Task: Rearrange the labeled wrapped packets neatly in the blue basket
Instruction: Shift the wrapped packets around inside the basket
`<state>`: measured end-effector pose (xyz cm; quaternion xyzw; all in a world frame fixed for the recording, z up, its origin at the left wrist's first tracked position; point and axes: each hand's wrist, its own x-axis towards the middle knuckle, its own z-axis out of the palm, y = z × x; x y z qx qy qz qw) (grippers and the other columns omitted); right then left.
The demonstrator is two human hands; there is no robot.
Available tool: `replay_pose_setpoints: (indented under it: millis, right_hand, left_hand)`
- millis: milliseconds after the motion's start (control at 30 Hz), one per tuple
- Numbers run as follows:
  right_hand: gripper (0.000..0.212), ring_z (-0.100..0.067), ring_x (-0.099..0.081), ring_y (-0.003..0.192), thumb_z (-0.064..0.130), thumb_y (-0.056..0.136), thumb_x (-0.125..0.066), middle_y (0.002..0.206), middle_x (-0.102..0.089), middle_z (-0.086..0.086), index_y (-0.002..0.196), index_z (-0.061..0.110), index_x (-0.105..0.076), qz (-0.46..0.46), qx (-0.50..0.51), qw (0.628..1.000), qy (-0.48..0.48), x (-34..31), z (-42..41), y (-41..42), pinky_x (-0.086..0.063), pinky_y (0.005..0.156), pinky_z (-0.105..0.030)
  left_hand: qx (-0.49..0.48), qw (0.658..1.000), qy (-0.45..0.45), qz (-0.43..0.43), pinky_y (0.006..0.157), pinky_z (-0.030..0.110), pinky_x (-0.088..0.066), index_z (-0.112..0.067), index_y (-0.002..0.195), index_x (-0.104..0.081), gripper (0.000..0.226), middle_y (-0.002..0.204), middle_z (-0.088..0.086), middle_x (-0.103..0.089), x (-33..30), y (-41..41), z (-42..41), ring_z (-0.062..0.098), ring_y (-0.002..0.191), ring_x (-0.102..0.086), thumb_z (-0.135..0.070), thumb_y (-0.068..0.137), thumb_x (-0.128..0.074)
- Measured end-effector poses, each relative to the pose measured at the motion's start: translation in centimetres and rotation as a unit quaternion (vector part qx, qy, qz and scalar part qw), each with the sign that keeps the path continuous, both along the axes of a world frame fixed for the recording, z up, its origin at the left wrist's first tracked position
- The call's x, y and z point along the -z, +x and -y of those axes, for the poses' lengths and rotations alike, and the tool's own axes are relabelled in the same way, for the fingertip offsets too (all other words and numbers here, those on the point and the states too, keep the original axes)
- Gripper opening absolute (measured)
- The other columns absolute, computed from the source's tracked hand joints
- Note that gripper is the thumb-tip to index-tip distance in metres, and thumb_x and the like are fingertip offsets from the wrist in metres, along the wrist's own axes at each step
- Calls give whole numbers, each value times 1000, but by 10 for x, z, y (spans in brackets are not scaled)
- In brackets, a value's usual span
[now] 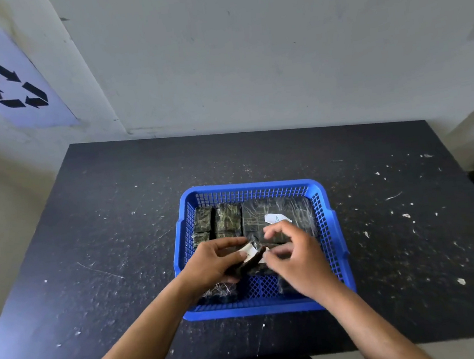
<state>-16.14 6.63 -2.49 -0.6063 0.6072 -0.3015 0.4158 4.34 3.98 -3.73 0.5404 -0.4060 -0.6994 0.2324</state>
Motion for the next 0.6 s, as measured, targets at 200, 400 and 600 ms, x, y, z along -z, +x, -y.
replay_pose_setpoints:
  millis: [200,400,600]
  right_hand:
    - [30,-25,-78,80,13,88,-74,98,-80,-2,115,24,-66,178,87,959,201,-3,5,-3,-64,67,-45]
    - [34,-21,-75,70,20,83,-80,90,-79,-6,112,28,-65,123,57,965,225,4,6,2,-62,56,-36]
    - [22,-16,-72,71,28,72,-81,81,-73,6,87,29,-64,-157,-21,964,216,20,-1,-2,-60,67,-37]
  left_hand:
    - [6,1000,-6,-27,66,32,-59,-21,120,-68,33,112,5,-74,0,0,-2,18,85,-71,-7,89,-68]
    - [42,999,-19,-7,67,31,-59,-20,122,-63,37,114,6,-71,-7,-6,-3,17,85,-69,3,93,-59]
    - [147,877,-232,394,76,31,-55,-30,104,-68,23,92,-12,-68,6,5,-7,12,85,-63,-17,85,-68]
